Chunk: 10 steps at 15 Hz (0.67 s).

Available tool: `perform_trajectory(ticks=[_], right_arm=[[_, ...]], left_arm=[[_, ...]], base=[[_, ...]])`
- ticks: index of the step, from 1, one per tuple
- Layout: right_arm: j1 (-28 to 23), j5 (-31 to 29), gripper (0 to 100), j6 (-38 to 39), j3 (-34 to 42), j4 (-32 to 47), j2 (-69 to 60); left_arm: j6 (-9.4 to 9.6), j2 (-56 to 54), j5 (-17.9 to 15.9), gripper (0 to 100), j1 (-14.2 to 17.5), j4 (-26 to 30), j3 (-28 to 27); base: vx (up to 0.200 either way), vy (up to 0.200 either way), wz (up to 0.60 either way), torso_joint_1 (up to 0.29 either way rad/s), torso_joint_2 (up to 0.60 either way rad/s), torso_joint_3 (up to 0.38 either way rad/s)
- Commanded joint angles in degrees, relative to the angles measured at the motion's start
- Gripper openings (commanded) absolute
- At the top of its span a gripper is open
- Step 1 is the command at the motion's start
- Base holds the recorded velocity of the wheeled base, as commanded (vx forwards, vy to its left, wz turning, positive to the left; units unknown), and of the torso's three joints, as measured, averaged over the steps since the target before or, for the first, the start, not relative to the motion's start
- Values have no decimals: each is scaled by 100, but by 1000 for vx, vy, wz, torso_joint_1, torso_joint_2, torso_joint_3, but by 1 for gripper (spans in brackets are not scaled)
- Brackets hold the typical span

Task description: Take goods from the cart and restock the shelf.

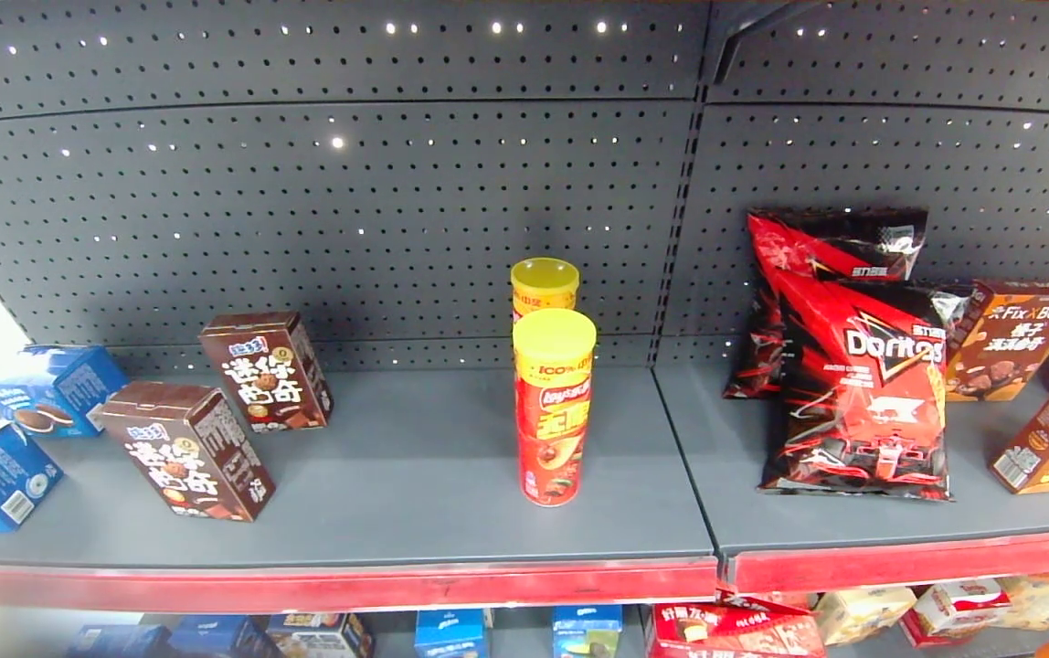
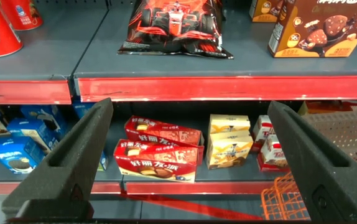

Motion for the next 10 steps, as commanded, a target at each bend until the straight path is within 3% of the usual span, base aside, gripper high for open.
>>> perform_trajectory(ticks=[1,2,3,4,6,7,8,9,10], right_arm=[[2,0,100,-1,0,6,7],[2,8,100,-1,0,-3,7],[2,0,100,-1,0,-3,7],[2,0,100,-1,0,-3,7],[2,8,100,-1,0,-3,7],[2,0,100,-1,0,-3,7],[2,0,100,-10,0,6,7],[2,0,100,-10,0,6,7],[2,0,100,-10,0,6,7]], left_arm=[[-444,-702,224,100,0,111,142],[-884,-702,162,100,0,84,194],[-831,-685,-40,100,-9,102,212],[-593,-694,-304,100,0,119,238],[224,-702,-1121,100,-9,111,230],[241,-702,-1130,100,-27,93,230],[198,-702,-1112,100,-27,84,238],[-40,-694,-1007,100,-27,119,238],[-523,-694,-673,100,-27,119,247]], base=[[0,0,0,0,0,0],[0,0,0,0,0,0],[0,0,0,0,0,0],[0,0,0,0,0,0],[0,0,0,0,0,0],[0,0,0,0,0,0],[0,0,0,0,0,0],[0,0,0,0,0,0],[0,0,0,0,0,0]])
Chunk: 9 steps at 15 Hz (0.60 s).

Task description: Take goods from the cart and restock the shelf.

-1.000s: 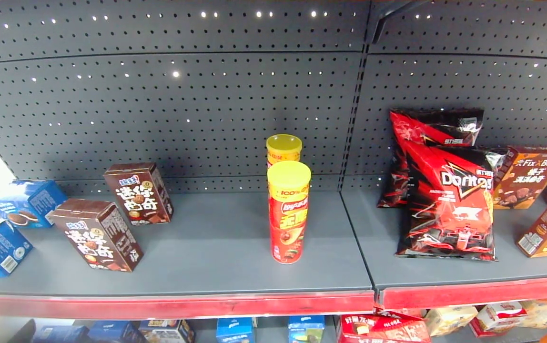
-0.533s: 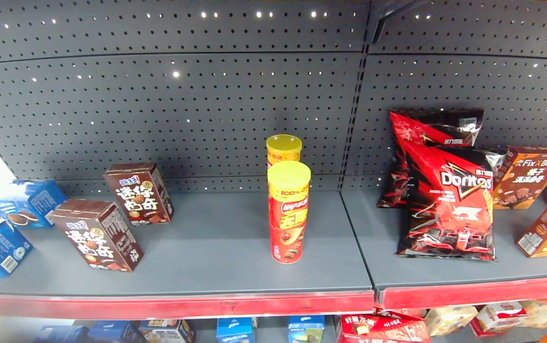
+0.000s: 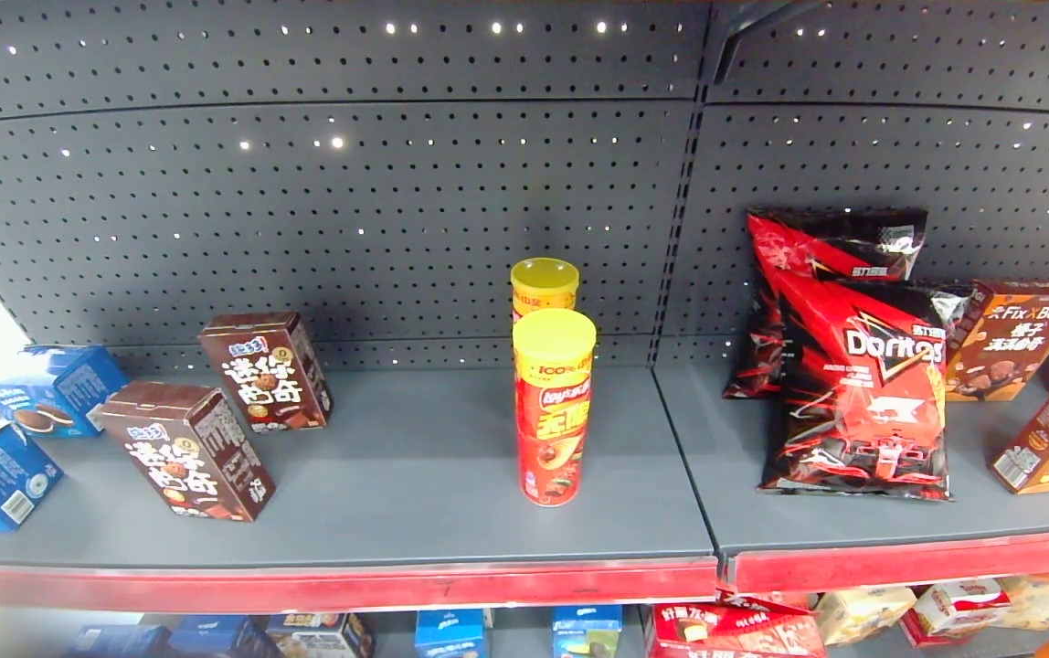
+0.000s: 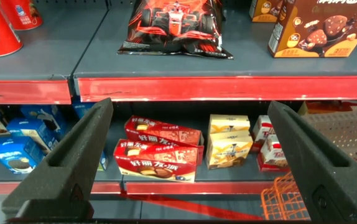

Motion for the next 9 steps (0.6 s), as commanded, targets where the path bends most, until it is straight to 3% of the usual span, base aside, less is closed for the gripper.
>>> perform_trajectory(ticks=[1,5,7,9], right_arm=[[2,2,100,-2,0,2,7],[2,-7,100,16,0,2,7],[2,-7,100,16,0,2,7],[2,-7,100,16,0,2,7]], left_arm=[[-189,34,192,100,-1,5,9],[-127,34,174,100,-1,5,9],[-189,34,192,100,-1,5,9],[-66,25,148,100,-1,5,9]], base=[[0,0,0,0,0,0],[0,0,0,0,0,0],[0,0,0,0,0,0],[0,0,0,0,0,0]])
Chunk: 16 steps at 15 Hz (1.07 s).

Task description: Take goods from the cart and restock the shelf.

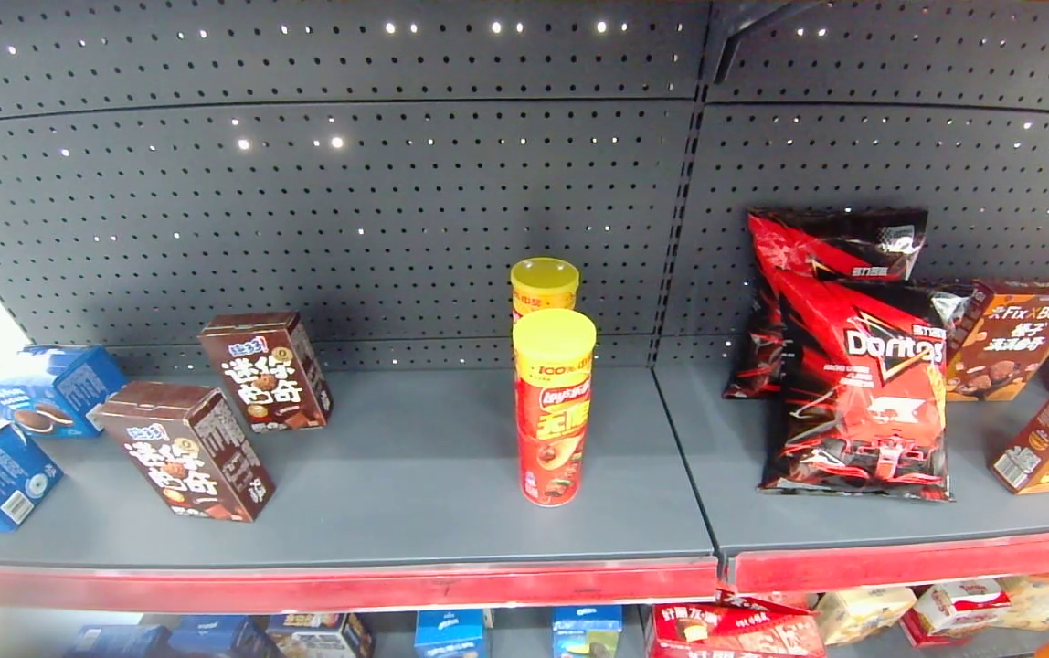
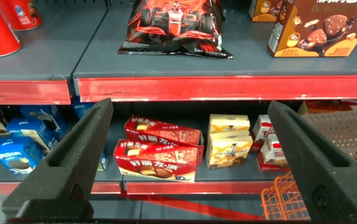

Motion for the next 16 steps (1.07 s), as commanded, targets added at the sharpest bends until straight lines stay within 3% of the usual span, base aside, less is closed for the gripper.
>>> perform_trajectory(ticks=[1,2,4,5,7,9,16], right_arm=[[2,2,100,0,0,0,7],[2,2,100,0,0,0,7],[2,2,100,0,0,0,7],[2,2,100,0,0,0,7],[2,2,100,0,0,0,7],[2,2,100,0,0,0,7],[2,2,100,0,0,0,7]], left_arm=[[467,30,-139,100,1,-26,1],[669,30,-315,100,1,-44,10],[643,30,-315,100,1,-44,10],[616,30,-323,100,1,-35,10],[300,39,-315,100,1,0,1],[168,39,-244,100,1,0,1],[80,39,-192,100,1,9,1]], base=[[0,0,0,0,0,0],[0,0,0,0,0,0],[0,0,0,0,0,0],[0,0,0,0,0,0],[0,0,0,0,0,0],[0,0,0,0,0,0],[0,0,0,0,0,0]])
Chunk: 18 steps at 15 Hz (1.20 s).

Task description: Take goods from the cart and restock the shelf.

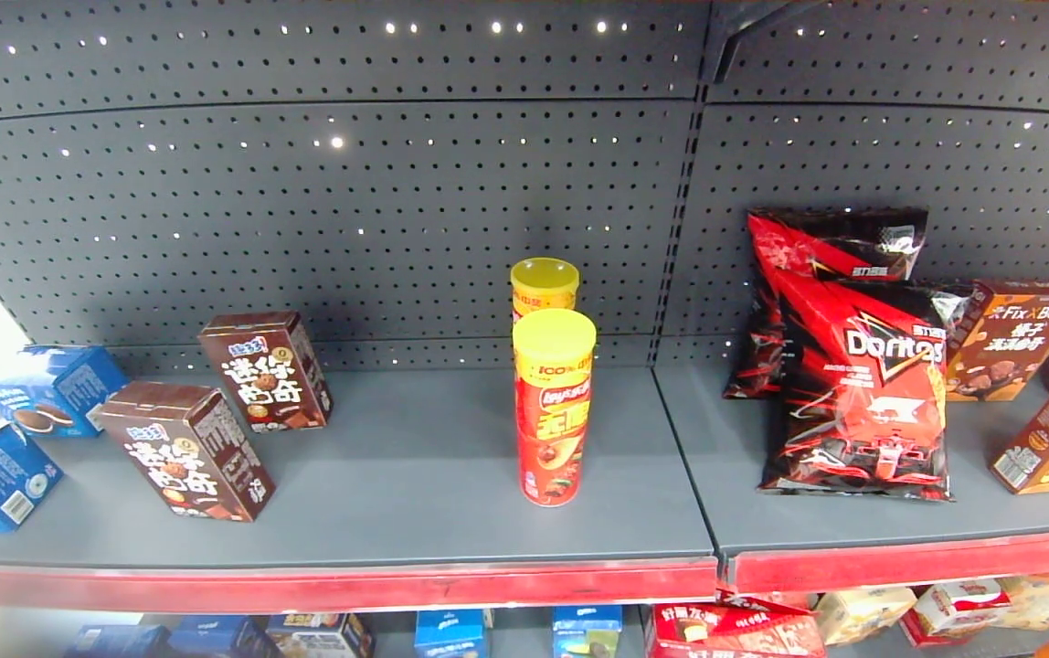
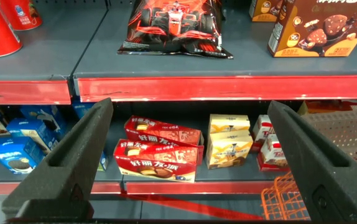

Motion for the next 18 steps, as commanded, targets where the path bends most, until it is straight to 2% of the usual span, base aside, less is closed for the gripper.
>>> perform_trajectory(ticks=[1,4,6,7,9,10,18], right_arm=[[2,2,100,0,0,0,7],[2,2,100,0,0,0,7],[2,2,100,0,0,0,7],[2,2,100,0,0,0,7],[2,2,100,0,0,0,7],[2,2,100,0,0,0,7],[2,2,100,0,0,0,7]], left_arm=[[0,28,2,100,4,-1,1],[9,19,2,100,4,-1,1],[79,19,-7,100,4,-45,10],[202,19,2,100,13,-54,10],[316,11,-42,100,13,-54,10],[483,11,-51,100,13,-54,10],[483,19,-51,100,4,-54,10]], base=[[0,0,0,0,0,0],[0,0,0,0,0,0],[0,0,0,0,0,0],[0,0,0,0,0,0],[0,0,0,0,0,0],[0,0,0,0,0,0],[0,0,0,0,0,0]])
